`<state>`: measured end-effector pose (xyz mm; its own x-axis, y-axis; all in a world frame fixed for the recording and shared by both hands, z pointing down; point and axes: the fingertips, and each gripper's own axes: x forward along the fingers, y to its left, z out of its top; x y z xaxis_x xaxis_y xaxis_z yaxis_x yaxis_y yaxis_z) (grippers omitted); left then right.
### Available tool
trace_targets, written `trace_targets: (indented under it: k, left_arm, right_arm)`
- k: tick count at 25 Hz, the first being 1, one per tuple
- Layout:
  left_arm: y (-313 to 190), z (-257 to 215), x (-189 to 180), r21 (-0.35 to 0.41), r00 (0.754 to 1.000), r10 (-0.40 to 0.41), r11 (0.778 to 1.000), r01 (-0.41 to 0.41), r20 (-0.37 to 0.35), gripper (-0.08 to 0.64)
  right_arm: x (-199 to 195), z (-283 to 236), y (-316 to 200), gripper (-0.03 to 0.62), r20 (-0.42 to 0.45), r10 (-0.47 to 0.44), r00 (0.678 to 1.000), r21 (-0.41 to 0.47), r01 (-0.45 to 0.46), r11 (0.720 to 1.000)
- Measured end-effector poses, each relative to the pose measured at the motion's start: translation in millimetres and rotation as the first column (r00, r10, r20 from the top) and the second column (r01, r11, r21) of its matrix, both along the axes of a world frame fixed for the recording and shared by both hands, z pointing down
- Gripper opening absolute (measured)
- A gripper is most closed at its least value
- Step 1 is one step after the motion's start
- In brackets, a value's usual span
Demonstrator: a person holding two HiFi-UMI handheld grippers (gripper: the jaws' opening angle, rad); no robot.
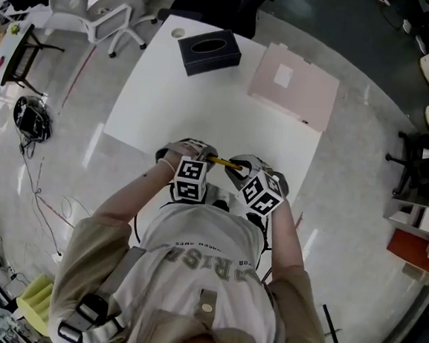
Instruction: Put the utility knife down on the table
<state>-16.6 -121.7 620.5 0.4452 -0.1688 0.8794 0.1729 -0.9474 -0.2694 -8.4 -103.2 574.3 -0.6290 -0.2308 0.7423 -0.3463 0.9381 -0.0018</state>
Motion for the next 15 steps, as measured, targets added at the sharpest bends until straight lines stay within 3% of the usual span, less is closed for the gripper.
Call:
trace_targets:
  k: [15]
  left_arm:
    - [-0.7,4.2,1.0,0.054,0.999,0.005,0.999,-0.003,-0.038,0.071]
  right_arm:
    - [1.4,2.3,-4.8,0.075,0.15,0.095,0.984,-0.233,-0.058,0.971]
